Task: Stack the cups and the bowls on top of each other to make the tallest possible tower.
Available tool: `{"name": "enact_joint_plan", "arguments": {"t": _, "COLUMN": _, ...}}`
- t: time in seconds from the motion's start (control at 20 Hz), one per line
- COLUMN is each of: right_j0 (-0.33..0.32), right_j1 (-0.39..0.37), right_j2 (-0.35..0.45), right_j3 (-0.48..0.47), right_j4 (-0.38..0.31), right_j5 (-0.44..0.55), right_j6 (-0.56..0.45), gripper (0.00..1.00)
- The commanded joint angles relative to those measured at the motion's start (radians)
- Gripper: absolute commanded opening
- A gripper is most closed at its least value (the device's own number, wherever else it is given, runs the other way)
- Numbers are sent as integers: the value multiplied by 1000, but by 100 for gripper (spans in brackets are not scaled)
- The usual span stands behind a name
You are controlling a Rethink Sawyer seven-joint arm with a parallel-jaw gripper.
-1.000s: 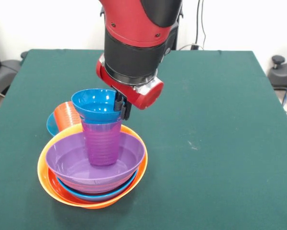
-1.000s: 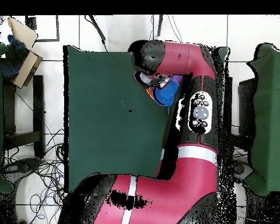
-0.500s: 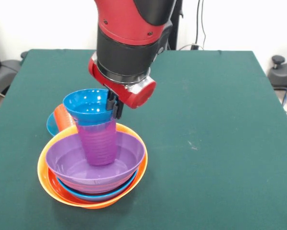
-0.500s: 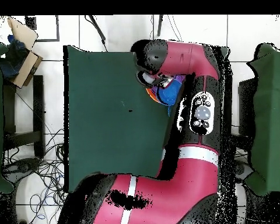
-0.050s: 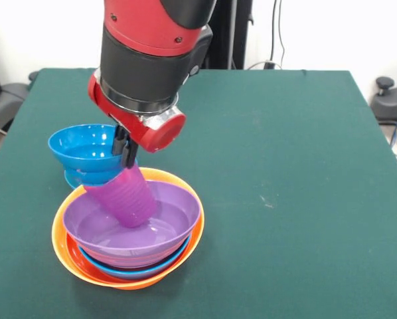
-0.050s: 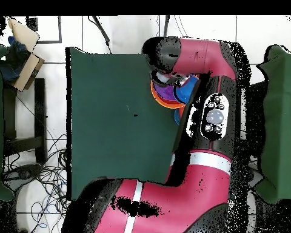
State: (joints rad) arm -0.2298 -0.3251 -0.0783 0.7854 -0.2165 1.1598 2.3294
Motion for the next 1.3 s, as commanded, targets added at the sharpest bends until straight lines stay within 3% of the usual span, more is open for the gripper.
{"name": "enact_joint_plan", "arguments": {"t": 0.05, "right_j0": -6, "right_j1": 16, "right_j2": 77, "right_j3": -31, "right_j4": -13, "right_j5": -15, "right_j6": -100, "gripper": 0}}
{"name": "enact_joint_plan", "arguments": {"t": 0.5, "right_j0": -23, "right_j1": -41, "right_j2": 153, "right_j3": 151, "right_j4": 123, "right_j5": -117, "right_j6": -50, "gripper": 0}}
{"name": "enact_joint_plan", "arguments": {"t": 0.9, "right_j0": -9, "right_j1": -56, "right_j2": 139, "right_j3": 208, "right_j4": 183, "right_j5": -119, "right_j6": -21, "gripper": 0}}
{"name": "enact_joint_plan", "arguments": {"t": 1.05, "right_j0": -6, "right_j1": -56, "right_j2": 129, "right_j3": 214, "right_j4": 186, "right_j5": -110, "right_j6": -30, "gripper": 0}}
{"name": "enact_joint_plan", "arguments": {"t": 1.3, "right_j0": 15, "right_j1": -72, "right_j2": 63, "right_j3": 236, "right_j4": 126, "right_j5": -84, "right_j6": -46, "gripper": 0}}
